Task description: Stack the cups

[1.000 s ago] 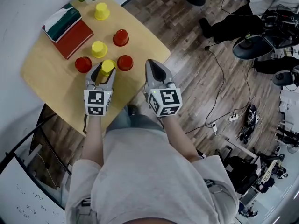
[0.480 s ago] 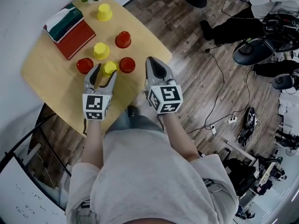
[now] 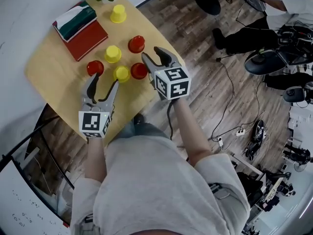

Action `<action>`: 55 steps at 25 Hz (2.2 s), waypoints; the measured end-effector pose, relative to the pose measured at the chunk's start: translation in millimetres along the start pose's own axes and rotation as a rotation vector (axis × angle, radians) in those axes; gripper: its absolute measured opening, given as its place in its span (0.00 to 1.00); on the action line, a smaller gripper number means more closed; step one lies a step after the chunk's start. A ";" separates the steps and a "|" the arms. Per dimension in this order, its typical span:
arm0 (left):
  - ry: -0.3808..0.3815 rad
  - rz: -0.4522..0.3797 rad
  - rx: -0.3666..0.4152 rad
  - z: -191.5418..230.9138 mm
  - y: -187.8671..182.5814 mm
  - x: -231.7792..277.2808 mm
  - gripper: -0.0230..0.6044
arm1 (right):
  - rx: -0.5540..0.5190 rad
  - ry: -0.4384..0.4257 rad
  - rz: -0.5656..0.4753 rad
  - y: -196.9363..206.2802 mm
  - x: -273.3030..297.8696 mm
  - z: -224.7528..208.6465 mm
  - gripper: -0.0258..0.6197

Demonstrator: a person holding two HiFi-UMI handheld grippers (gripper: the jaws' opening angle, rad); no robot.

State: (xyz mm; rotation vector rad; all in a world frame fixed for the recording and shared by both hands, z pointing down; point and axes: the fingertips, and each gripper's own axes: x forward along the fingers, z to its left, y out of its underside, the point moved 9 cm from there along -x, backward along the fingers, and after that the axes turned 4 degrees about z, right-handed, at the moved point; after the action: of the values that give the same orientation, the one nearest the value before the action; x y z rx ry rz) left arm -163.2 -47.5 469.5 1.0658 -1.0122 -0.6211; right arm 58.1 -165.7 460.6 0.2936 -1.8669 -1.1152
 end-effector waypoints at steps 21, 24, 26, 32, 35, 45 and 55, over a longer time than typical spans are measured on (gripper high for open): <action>-0.133 -0.012 -0.035 44.6 7.7 -38.3 0.50 | -0.081 0.037 0.180 -2.0 77.1 -10.4 0.37; -0.129 -0.017 -0.035 43.7 6.8 -36.3 0.50 | -0.076 0.053 0.143 -6.1 66.2 -12.8 0.36; -0.124 -0.019 -0.036 40.8 6.3 -34.2 0.50 | -0.062 0.066 0.114 -8.2 55.1 -16.0 0.36; -0.085 -0.021 -0.020 29.7 1.9 -27.3 0.50 | -0.018 0.111 0.062 -1.4 14.5 -24.0 0.36; -0.066 -0.024 -0.015 24.2 0.1 -23.6 0.50 | -0.001 0.136 0.056 11.6 -4.3 -25.9 0.36; -0.017 -0.026 0.004 7.8 -5.7 -18.1 0.50 | 0.065 0.188 0.111 67.4 -43.5 -18.4 0.36; -0.014 -0.020 0.022 2.9 -3.1 -22.9 0.50 | 0.047 0.193 0.155 95.7 -41.3 -2.5 0.37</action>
State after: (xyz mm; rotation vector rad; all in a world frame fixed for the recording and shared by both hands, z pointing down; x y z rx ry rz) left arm -175.5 -31.0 458.6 1.0928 -1.0240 -0.6358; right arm 105.2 -88.8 513.0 0.2685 -1.7155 -0.9057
